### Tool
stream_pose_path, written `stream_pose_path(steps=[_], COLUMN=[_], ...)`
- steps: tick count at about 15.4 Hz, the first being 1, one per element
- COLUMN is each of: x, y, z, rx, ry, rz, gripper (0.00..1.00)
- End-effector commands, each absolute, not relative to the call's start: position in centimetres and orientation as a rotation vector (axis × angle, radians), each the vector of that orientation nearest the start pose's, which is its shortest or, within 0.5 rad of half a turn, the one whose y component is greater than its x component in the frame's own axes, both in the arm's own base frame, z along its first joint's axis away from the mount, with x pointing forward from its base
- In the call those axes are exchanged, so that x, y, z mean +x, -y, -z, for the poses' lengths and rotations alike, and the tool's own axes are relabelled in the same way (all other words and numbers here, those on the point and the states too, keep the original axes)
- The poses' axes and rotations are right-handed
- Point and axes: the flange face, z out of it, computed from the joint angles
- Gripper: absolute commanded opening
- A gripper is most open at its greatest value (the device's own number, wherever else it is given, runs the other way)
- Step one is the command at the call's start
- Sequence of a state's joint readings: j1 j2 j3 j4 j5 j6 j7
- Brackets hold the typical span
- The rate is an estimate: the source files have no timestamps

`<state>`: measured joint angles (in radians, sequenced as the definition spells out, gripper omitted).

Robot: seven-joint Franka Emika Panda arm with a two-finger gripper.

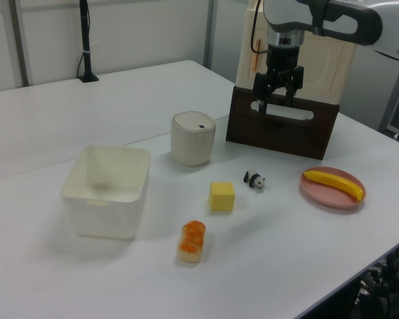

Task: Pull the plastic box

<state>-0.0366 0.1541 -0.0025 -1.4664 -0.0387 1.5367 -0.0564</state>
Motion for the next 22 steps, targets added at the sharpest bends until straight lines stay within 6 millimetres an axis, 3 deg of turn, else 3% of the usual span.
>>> stream_pose_path(steps=[1,8,11,16,19,22], x=[59.1,59.2,60.7,62.5,64.0,64.4], y=[3.1,2.7,1.3,-4.2,-8.7,-12.9], z=[-58.7,-58.0,-56.1,-56.7,-55.2,-55.0], rx=[-3.158,-3.152,-3.144,-3.044,-3.018,-2.99], ry=[0.049,0.155,0.177,0.376,0.484,0.623], rz=[-0.136,-0.163,-0.154,0.081,0.158,0.266], gripper=[1.0,1.0,1.0,1.0,1.0,1.0])
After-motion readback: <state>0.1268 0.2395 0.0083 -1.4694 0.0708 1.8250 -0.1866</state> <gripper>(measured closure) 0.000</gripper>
